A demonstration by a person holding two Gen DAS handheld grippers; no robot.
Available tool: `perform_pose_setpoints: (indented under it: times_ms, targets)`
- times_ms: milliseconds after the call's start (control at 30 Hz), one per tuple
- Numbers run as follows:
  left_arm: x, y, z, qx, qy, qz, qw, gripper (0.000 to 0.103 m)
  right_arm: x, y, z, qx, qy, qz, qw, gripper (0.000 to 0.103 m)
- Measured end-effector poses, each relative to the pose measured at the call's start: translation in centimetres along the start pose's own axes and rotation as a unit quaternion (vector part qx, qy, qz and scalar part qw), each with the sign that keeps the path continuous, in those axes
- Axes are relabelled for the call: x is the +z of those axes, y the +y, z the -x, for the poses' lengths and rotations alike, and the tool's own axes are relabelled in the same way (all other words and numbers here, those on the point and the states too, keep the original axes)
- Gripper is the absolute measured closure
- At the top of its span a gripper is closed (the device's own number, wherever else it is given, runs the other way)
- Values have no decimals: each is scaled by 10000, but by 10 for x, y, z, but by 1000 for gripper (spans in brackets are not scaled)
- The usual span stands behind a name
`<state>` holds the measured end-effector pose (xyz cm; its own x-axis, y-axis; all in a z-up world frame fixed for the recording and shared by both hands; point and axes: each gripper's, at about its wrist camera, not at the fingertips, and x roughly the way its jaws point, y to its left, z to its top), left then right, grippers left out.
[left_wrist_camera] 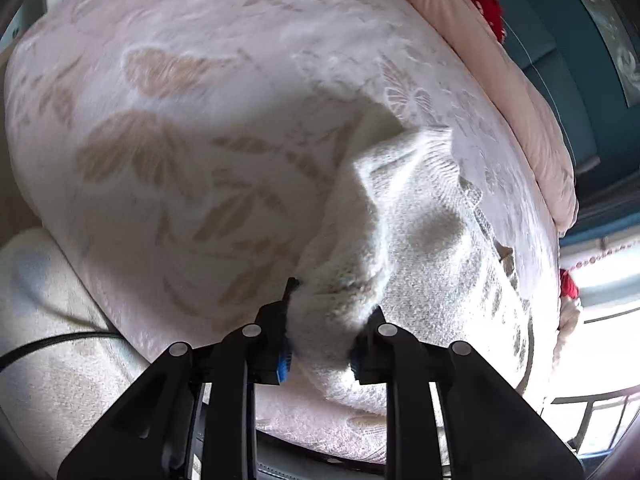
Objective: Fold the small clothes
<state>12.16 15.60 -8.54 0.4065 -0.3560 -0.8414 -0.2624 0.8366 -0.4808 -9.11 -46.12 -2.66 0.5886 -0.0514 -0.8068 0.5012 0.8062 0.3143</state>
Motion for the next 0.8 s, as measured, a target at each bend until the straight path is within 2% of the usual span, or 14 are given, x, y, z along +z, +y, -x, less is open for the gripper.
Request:
perform_pose_setpoints:
  times_ms: [67, 100, 133, 167, 267, 367, 400, 433, 467, 567, 633, 733, 767, 800]
  targets:
    - [-1, -2, -1, 19, -37, 10, 10000, 83, 10, 43, 13, 409, -196, 488, 9978, 75]
    - [-2, -5, 0, -11, -97, 41, 9999, 83, 15, 59, 9, 597, -151, 721, 9955, 83]
    - [-3, -7, 3, -74, -164, 50, 9998, 83, 14, 85, 4, 816, -47, 1059, 9910, 96]
    - [-4, -11, 5, -108, -216, 35, 9997, 83, 11, 115, -6, 1055, 103, 1405, 9844, 99]
    - [0, -23, 18, -242, -375, -110, 9989, 83, -5, 180, -48, 1412, 493, 2021, 9679, 102]
    - [4, -30, 25, -342, -433, -145, 9984, 83, -20, 214, -102, 1363, 1073, 2267, 9584, 102]
    - [6, -32, 25, -353, -430, -153, 9983, 83, -35, 220, -135, 1207, 1472, 2290, 9546, 103]
    - [6, -34, 26, -382, -428, -156, 9982, 83, -43, 218, -148, 1223, 1494, 2233, 9554, 103]
    - [5, -34, 26, -417, -429, -169, 9981, 83, -45, 216, -152, 1323, 1267, 2182, 9585, 103]
    - [0, -55, 40, -572, -583, -509, 9954, 83, -39, 211, -151, 1456, 1467, 1933, 9591, 103]
    - [-5, -88, 53, -719, -720, -996, 9898, 83, -34, 205, -151, 1583, 1554, 1835, 9577, 103]
    - [-29, -153, 73, -1121, -766, -1860, 9731, 83, -25, 189, -136, 1815, 1464, 1483, 9611, 102]
    - [-37, -168, 76, -1238, -733, -2051, 9681, 83, -22, 179, -122, 1909, 1304, 1327, 9638, 100]
    - [-52, -193, 80, -1403, -658, -2414, 9580, 83, -24, 171, -110, 1960, 1176, 1216, 9659, 98]
